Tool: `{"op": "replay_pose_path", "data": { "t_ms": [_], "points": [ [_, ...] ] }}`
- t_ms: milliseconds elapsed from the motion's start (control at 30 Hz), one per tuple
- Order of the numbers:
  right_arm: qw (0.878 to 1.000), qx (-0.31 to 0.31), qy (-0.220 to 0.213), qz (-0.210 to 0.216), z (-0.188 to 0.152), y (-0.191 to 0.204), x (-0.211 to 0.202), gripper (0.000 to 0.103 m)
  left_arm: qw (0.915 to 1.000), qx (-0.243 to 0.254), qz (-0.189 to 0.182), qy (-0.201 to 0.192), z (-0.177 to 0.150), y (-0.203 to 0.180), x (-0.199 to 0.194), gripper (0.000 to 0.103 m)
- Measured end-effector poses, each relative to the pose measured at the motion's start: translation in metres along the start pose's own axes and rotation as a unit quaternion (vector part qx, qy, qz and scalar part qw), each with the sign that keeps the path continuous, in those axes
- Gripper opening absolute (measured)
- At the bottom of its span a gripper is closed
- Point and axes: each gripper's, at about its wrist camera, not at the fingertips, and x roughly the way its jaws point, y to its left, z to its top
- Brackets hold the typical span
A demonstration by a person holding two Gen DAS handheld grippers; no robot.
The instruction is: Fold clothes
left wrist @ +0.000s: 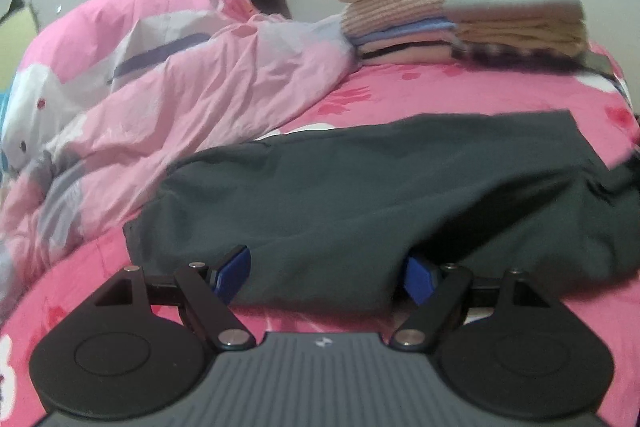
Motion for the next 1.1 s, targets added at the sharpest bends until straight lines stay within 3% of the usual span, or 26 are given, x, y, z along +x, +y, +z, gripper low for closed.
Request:
{"op": "replay_pose_path", "data": {
  "t_ms": [100, 167, 233, 333, 533, 633, 767, 867, 1033, 1100],
  "points": [
    [0.995, -0.076, -0.012, -0.058, -0.006, 0.019, -0.010, 0.015, 0.9998, -0.016, -0.009, 0.008, 0.004, 0.006, 0.011, 0.080],
    [0.979, -0.168, -0.029, -0.111, -0.015, 0.044, -0.018, 0.024, 0.9994, -0.026, -0.016, 0.014, 0.007, 0.010, 0.019, 0.080],
    [0.953, -0.258, -0.052, -0.152, -0.026, 0.069, -0.022, 0.026, 0.9989, -0.036, -0.023, 0.021, 0.008, 0.012, 0.026, 0.080],
    [0.900, -0.385, -0.081, -0.186, -0.046, 0.105, -0.018, 0.026, 0.9976, -0.052, -0.033, 0.031, 0.009, 0.017, 0.036, 0.080],
    [0.835, -0.511, -0.021, -0.203, -0.070, 0.114, 0.050, 0.024, 0.9917, -0.107, -0.057, 0.043, 0.012, 0.035, 0.045, 0.081],
    [0.827, -0.504, 0.002, -0.250, -0.064, 0.095, 0.071, 0.021, 0.9888, -0.131, -0.061, 0.038, 0.016, 0.046, 0.047, 0.082],
    [0.824, -0.508, 0.003, -0.249, -0.064, 0.093, 0.071, 0.021, 0.9796, -0.175, -0.083, 0.053, 0.020, 0.065, 0.063, 0.082],
    [0.822, -0.512, 0.004, -0.249, -0.064, 0.091, 0.071, 0.021, 0.9627, -0.232, -0.114, 0.078, 0.020, 0.081, 0.079, 0.082],
    [0.805, -0.537, 0.006, -0.252, -0.072, 0.089, 0.073, 0.021, 0.9098, -0.352, -0.190, 0.113, 0.013, 0.115, 0.093, 0.084],
    [0.806, -0.537, 0.007, -0.249, -0.072, 0.088, 0.073, 0.021, 0.8984, -0.369, -0.202, 0.125, 0.011, 0.122, 0.094, 0.084]
  ]
}}
